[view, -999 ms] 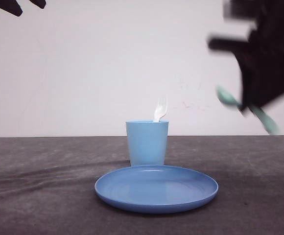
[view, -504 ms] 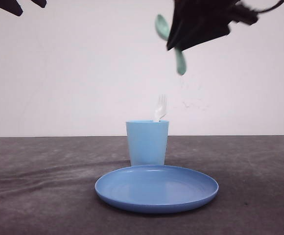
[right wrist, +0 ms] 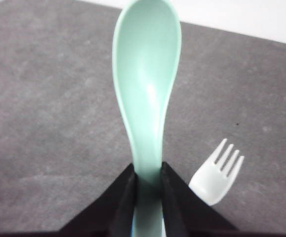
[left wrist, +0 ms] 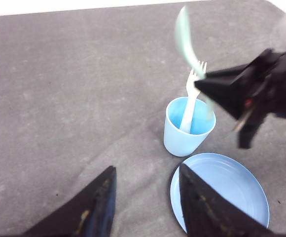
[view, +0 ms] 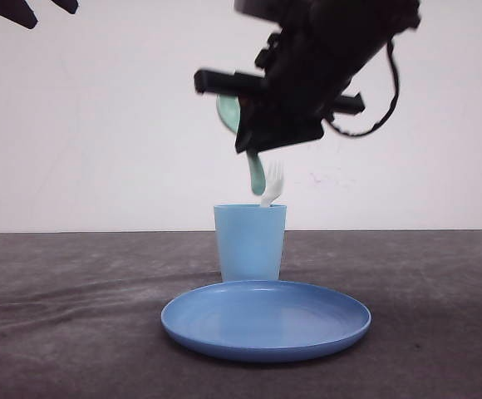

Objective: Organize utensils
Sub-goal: 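Lift the spoon with the right gripper and lower it into the cup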

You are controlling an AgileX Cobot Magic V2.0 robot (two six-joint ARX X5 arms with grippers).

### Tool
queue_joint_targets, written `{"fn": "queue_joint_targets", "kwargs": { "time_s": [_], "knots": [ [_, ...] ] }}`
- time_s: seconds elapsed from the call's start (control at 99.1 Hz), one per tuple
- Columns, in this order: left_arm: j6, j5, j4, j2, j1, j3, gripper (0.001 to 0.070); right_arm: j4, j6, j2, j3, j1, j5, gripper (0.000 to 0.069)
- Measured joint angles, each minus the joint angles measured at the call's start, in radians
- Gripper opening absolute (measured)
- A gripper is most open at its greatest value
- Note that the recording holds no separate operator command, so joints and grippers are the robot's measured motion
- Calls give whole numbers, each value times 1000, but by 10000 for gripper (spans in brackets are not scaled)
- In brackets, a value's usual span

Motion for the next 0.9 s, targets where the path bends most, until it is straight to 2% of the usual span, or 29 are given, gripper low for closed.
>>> {"fn": "queue_joint_targets", "kwargs": {
  "time_s": [0.323, 0.515, 0.575, 0.676, 0.726, 0.898],
  "knots": [
    [0, 0, -13, 0, 0, 0, 230, 33, -11, 108, 0, 0, 0, 63],
    [0, 0, -26, 0, 0, 0, 230, 44, -11, 114, 0, 0, 0, 68],
    [0, 0, -26, 0, 0, 0, 230, 45, -11, 114, 0, 0, 0, 102],
    [0, 0, -26, 0, 0, 0, 230, 36, -11, 113, 0, 0, 0, 254],
    [0, 0, -27, 0, 0, 0, 230, 25, -11, 111, 0, 0, 0, 304],
    [0, 0, -29, 0, 0, 0, 230, -36, -11, 74, 0, 0, 0, 344]
  ]
}}
